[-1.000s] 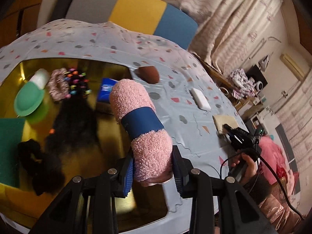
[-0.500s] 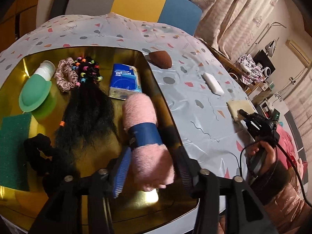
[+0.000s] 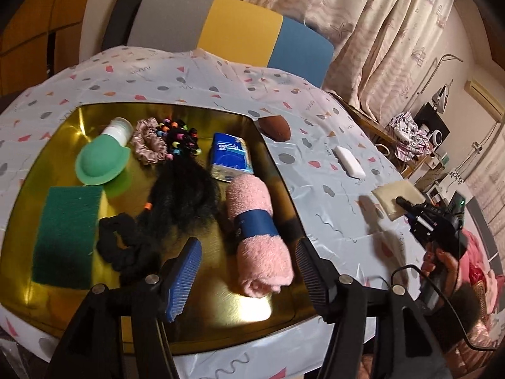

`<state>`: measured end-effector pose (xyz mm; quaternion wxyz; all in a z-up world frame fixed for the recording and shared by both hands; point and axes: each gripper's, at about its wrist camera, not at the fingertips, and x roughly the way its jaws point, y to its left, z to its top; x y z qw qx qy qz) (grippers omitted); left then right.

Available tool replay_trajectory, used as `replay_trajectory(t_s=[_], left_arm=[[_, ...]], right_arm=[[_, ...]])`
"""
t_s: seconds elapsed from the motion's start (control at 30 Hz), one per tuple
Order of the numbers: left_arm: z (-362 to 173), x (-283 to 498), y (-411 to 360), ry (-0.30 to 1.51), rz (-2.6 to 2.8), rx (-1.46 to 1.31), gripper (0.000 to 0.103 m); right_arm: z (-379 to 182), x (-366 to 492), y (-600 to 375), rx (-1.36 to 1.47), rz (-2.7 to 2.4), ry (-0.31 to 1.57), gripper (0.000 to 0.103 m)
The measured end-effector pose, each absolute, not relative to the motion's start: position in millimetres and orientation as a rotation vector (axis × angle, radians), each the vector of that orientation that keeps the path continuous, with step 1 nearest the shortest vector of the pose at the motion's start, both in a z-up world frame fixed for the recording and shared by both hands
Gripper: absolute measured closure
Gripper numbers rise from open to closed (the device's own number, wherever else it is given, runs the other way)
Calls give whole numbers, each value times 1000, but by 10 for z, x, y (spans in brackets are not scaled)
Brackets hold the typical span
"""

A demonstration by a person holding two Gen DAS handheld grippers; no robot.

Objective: Organize rigid objects
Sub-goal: 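Lower the pink towel roll into the gold tray and open the left tool, then carry the beige cloth into the gold tray and open the right tool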

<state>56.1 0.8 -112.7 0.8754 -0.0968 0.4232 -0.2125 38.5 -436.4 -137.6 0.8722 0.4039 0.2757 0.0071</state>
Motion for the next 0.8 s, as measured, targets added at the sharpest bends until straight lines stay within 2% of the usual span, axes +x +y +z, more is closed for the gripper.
replay_trajectory(t_s=[0.47,0.8], left_arm=[[-1013,390,518,789,-331,-257,40],[-1039,314,1038,758,-200,-349,40]], right_arm=[[-859,531,-2769,724,463,692,94],[-902,696,-1545,552,702,879,94]])
